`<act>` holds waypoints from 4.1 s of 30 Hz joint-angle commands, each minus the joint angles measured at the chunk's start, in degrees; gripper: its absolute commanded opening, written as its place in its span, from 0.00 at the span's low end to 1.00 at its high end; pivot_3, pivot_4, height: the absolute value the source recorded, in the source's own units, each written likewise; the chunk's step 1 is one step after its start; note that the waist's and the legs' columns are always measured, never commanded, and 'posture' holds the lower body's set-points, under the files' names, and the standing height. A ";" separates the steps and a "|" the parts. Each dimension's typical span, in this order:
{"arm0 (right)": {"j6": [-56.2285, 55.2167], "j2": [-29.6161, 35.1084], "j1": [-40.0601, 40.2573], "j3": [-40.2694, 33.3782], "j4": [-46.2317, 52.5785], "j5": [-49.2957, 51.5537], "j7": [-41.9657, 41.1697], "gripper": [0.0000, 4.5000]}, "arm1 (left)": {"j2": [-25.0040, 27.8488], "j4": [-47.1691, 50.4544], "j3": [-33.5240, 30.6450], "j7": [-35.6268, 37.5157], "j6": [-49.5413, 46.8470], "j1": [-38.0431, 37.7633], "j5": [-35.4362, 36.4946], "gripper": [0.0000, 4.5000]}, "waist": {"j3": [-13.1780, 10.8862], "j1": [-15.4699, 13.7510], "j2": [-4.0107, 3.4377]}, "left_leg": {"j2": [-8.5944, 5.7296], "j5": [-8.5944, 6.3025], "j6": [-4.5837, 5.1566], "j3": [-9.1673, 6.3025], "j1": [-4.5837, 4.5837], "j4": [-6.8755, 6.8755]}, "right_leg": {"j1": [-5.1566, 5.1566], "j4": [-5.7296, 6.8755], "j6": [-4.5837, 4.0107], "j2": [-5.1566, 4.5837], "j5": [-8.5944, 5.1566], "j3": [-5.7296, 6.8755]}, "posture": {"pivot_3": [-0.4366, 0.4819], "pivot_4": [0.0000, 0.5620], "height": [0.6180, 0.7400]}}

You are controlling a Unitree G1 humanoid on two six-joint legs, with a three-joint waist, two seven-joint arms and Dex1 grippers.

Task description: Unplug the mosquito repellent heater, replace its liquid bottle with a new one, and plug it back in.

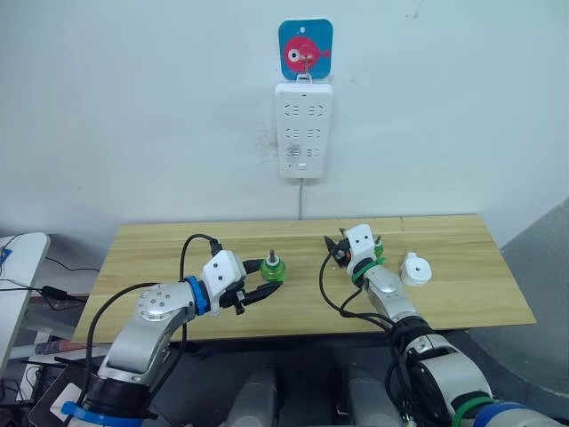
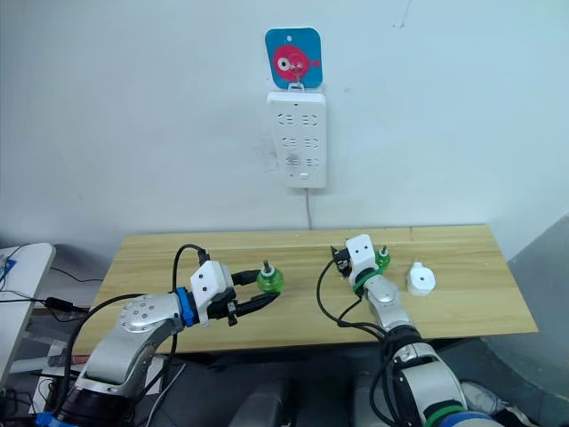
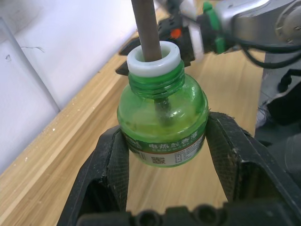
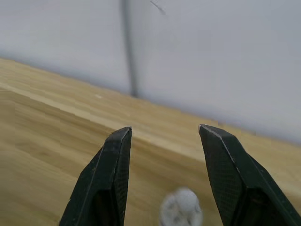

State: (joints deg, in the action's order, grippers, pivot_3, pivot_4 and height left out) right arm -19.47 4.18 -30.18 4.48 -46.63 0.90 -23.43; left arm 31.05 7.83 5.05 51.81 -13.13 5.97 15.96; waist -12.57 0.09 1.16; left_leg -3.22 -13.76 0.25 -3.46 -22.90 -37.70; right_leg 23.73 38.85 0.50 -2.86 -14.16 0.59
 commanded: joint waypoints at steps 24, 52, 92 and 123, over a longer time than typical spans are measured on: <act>47.53 12.78 3.53 10.90 56.82 19.15 -22.92 0.52 | -6.79 -8.81 3.88 2.89 6.25 11.78 -0.53 0.49 | 0.06 -0.10 0.07 | -0.07 -0.02 -0.02 -0.23 -0.15 0.02 | -0.11 -0.48 0.11 -0.10 -0.01 0.22 | 0.49 0.30 1.00; 56.67 7.80 4.39 -0.58 54.92 27.99 -15.38 0.18 | -8.06 -4.47 3.56 1.14 2.24 9.41 1.05 0.78 | 0.06 -0.10 0.07 | -0.05 -0.02 -0.02 -0.25 -0.14 0.02 | -0.12 -0.46 0.11 -0.09 -0.01 0.24 | 0.50 0.32 1.00; 76.64 -0.29 4.88 -23.02 55.71 82.81 26.29 0.18 | -22.21 -6.89 3.49 -13.57 9.99 16.91 -1.92 1.00 | 0.17 0.18 0.06 | -0.07 -0.03 0.03 -0.10 -0.12 0.00 | -0.12 -0.24 0.15 0.01 -0.01 0.11 | 0.48 0.25 1.00; 77.09 25.04 12.61 -13.85 64.29 68.09 9.87 0.99 | -20.52 -7.60 1.55 -13.03 8.83 17.14 -1.35 0.50 | 0.18 -0.11 0.07 | -0.10 -0.09 0.13 -0.12 -0.15 -0.15 | -0.23 -0.35 0.48 0.01 -0.18 0.12 | 0.47 0.28 1.00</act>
State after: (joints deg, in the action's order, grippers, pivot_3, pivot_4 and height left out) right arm 58.97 28.18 -18.09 -9.54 15.16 72.13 -10.44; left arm 10.49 -0.77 7.37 39.18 -4.92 22.38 13.90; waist -12.39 -0.02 1.24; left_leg -3.31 -13.85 0.39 -3.58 -23.05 -37.86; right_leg 23.49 38.47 1.00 -2.85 -14.35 0.71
